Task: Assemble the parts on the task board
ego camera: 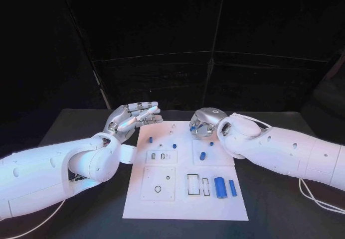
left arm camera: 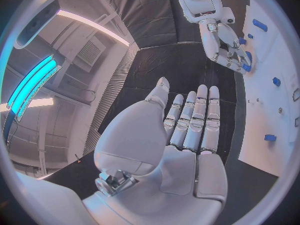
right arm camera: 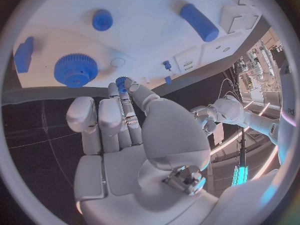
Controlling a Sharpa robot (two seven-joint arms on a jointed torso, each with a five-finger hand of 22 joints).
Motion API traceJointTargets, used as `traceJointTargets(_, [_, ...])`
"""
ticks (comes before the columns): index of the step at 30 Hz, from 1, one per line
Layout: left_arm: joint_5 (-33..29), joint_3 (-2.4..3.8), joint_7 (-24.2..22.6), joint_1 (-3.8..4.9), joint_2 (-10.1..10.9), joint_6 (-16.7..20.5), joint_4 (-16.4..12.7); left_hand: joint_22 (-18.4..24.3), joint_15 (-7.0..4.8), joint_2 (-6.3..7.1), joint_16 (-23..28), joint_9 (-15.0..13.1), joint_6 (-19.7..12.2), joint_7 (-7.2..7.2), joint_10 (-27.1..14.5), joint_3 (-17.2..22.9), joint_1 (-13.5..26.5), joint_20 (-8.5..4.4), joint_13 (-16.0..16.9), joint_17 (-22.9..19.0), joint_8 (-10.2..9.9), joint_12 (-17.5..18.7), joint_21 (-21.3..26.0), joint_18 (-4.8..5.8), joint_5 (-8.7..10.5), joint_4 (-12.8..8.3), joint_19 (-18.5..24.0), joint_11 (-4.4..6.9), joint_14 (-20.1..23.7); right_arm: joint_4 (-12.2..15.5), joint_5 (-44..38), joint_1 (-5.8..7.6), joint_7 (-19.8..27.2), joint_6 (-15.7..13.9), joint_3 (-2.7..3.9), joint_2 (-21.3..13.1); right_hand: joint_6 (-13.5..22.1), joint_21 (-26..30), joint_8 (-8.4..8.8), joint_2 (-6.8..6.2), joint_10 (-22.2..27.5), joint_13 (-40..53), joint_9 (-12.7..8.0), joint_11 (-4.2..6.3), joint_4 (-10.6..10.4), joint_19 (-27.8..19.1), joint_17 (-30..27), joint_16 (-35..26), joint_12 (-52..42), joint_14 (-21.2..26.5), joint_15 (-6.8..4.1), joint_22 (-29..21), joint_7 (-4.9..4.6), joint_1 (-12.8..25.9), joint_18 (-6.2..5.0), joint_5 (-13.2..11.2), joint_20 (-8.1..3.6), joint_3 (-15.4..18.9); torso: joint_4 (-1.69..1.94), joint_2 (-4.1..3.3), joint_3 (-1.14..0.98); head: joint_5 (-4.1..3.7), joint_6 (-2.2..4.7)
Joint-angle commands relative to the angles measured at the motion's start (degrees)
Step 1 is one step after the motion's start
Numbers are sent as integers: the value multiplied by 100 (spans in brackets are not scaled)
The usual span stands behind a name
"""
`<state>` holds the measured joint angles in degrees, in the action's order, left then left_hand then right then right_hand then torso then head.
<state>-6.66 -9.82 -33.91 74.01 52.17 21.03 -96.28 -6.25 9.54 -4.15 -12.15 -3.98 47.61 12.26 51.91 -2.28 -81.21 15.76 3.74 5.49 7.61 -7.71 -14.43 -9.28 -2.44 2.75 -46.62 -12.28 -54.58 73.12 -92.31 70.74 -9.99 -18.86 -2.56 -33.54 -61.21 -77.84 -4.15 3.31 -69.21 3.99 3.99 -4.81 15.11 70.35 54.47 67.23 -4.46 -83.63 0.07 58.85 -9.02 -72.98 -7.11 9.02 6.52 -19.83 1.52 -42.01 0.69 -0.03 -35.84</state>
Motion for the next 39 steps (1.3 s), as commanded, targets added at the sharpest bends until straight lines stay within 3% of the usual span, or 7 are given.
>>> traceJointTargets(1, [40,6,-89,10,7,-101,13,7,5,6,33,6,42,338,27,10,53,-10,-6,-7,-14,24,20,-103,-22,3,-49,-7,-39,-26,-7,14,58,-625,6,66,-48,-19,1,-86,-50,-5,2,-3,-11,41,-17,-6,3,-50,-3,8,-9,9,97,9,-20,-63,14,-15,-3,3,34])
traceJointTargets(8, [40,6,-120,10,7,-142,74,10,6,7,36,7,42,338,26,9,60,-10,-7,-9,-17,28,23,-103,-22,3,-50,-7,-38,-250,42,14,126,-744,9,289,-53,-26,18,-150,-48,-11,-5,-9,-97,53,-67,-15,26,-56,1,22,-13,97,101,-61,-17,-107,45,-38,-11,17,92])
traceJointTargets(17, [40,6,-123,11,4,-145,142,10,6,7,36,7,42,338,26,9,60,-10,-7,-9,-17,28,23,-103,-22,3,-50,-7,-38,-586,113,15,250,-644,11,589,-34,-27,37,-216,-23,-16,-12,-15,-170,59,-81,3,53,-67,5,28,-15,138,103,-158,-14,-160,63,-70,-7,7,114])
traceJointTargets(24, [40,6,-122,12,-20,-154,165,14,7,0,42,9,41,338,24,13,66,-9,-7,-11,-22,35,29,-102,-23,2,-50,-8,-37,-768,126,15,296,-602,12,786,-28,-25,40,-222,-16,-17,-13,-16,-178,55,-86,5,57,-68,6,22,-16,135,102,-168,-13,-173,50,-80,-9,10,123])
traceJointTargets(31, [40,6,-115,13,-37,-162,160,14,7,0,42,9,41,338,24,13,66,-9,-7,-11,-22,35,29,-102,-23,2,-50,-8,-37,-950,101,15,251,-534,13,941,-13,-18,46,-238,5,-19,-16,-26,-204,44,-105,4,67,-68,11,6,-27,133,99,-184,-11,-206,75,-79,-3,-1,109])
traceJointTargets(39, [40,6,-104,20,-44,-169,164,16,8,-5,45,9,41,338,23,16,70,-9,-7,-13,-25,39,32,-102,-22,2,-50,-9,-36,-1053,96,15,247,-536,14,1057,-13,-18,46,-238,5,-19,-16,-26,-204,44,-105,4,67,-68,11,6,-27,133,99,-184,-11,-206,63,-76,-6,35,127])
